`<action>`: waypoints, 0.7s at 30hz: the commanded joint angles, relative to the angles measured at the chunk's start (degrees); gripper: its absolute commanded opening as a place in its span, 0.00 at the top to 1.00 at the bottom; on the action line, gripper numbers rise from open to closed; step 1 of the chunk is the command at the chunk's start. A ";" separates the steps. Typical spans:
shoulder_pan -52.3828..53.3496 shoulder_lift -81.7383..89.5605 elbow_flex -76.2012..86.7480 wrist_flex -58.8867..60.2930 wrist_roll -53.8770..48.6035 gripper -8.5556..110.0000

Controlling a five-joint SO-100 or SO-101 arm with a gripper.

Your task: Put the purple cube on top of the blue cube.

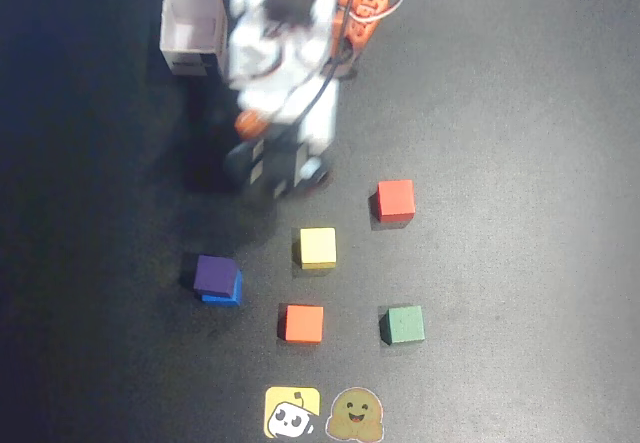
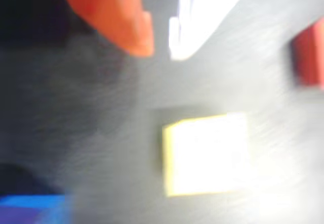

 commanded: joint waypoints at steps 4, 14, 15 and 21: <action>-3.34 20.13 11.07 2.81 0.79 0.90; -4.31 22.68 13.01 3.87 -0.62 0.90; -4.48 26.37 14.24 5.10 -1.32 0.90; -4.92 29.97 16.26 9.23 -1.23 0.90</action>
